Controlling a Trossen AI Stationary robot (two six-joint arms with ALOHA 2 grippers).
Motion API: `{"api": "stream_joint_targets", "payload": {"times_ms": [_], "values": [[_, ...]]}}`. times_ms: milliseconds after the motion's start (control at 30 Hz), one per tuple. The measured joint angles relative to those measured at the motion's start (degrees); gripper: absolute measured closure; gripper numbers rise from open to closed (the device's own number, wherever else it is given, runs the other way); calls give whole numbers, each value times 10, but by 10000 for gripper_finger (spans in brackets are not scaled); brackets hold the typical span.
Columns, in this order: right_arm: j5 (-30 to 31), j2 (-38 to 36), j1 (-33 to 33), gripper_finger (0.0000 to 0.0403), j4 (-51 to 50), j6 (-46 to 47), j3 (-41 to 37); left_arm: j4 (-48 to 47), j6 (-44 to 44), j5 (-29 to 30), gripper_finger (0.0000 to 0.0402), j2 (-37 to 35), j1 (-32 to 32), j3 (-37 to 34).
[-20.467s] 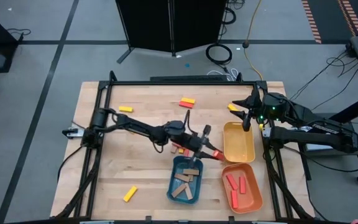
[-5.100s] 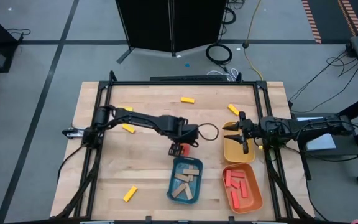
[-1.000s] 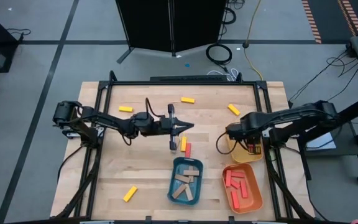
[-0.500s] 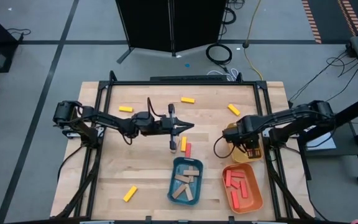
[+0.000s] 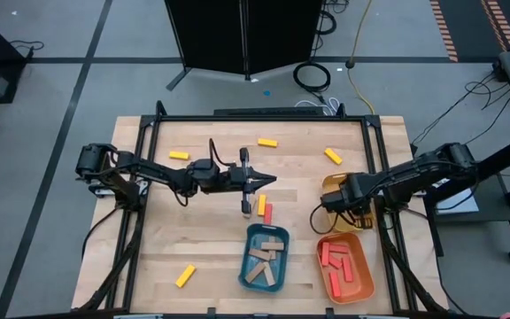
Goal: Sort blocks
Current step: Put the orange block into the orange bin
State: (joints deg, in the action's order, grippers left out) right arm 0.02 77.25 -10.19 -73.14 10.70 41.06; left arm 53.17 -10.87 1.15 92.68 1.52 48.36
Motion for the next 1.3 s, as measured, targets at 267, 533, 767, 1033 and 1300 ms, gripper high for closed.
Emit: {"api": "stream_joint_targets", "payload": {"times_ms": [267,533,767,1033,1300], "values": [[-4,7,-40,398,5,47,-7,6,1,0,389,0,0,0],[-66,49,-49,402,37,110,-36,20,6,-6,389,0,1,0],[-59,70,-45,403,106,126,-50,19,15,-7,389,0,1,0],[13,26,-43,403,41,163,16,21,15,-12,389,0,1,0],[-5,-52,-16,403,-1,289,69,21,16,-12,389,0,1,0]]}}
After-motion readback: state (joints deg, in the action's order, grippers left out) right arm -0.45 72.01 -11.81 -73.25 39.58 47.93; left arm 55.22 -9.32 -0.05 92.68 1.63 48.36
